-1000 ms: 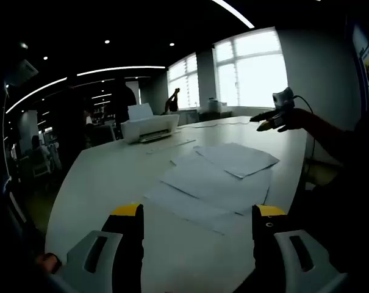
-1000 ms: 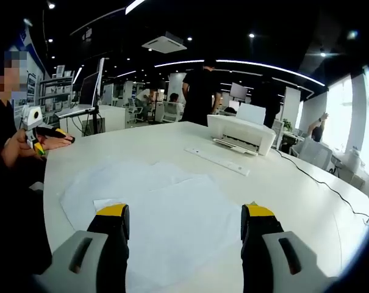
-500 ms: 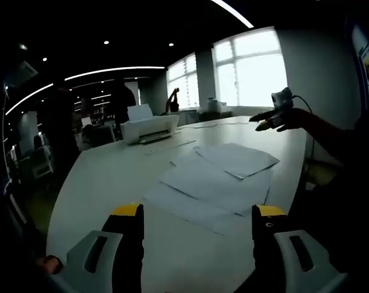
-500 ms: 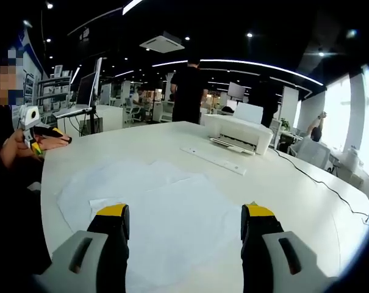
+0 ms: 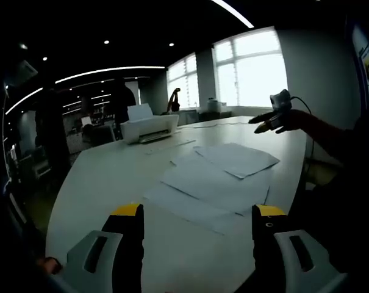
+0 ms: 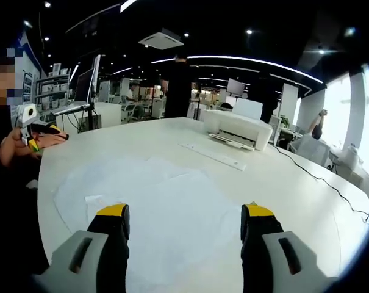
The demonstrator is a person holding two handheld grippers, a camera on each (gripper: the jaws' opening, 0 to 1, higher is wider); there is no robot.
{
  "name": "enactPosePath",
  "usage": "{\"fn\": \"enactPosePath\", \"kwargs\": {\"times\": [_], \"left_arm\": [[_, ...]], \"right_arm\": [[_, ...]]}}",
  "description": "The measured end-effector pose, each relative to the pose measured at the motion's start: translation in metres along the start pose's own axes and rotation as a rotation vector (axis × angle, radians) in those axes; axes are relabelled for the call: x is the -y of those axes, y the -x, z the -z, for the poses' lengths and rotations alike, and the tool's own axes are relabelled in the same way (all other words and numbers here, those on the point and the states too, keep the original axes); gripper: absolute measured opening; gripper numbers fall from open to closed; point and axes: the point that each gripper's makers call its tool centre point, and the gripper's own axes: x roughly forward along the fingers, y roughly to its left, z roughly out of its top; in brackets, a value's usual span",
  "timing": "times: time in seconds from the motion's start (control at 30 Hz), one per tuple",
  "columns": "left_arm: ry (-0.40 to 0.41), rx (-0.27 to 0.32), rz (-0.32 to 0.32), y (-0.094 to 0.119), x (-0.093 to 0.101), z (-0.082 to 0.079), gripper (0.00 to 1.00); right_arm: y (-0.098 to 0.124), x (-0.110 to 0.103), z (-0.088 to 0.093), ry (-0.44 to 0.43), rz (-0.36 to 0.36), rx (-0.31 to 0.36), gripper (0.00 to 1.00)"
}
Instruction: Organize the stack of printing papers by aligning and flattening the scattered papers on the table
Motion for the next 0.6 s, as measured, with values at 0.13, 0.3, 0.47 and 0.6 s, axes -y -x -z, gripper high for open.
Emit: {"fn": "enactPosePath", "kwargs": {"times": [0.13,0.3,0.47,0.6], "left_arm": [[0.004,-0.001,0.000,-0.0003,-0.0003,0.0017,0.75],[0.007,-0.002,0.001,-0.0005,-0.0006,0.0028,0.75],[0.008,-0.003,0.002,-0.0010,-0.0008,0.0032,0.75],[0.006,-0.003,0.004,-0.0011,-0.0001,0.0029,0.75]], "right_arm": [[-0.0014,0.0017,0.0022,-0.013,0.006,-0.002,0.68],[-0.0022,0.0009,0.0053,-0.020,0.010,-0.009,0.68],[-0.0031,0.0003,0.0037,-0.033,0.013,0.001,0.68],[-0.0053,0.0059,0.0028,-0.039,0.015,0.007,0.69]]}}
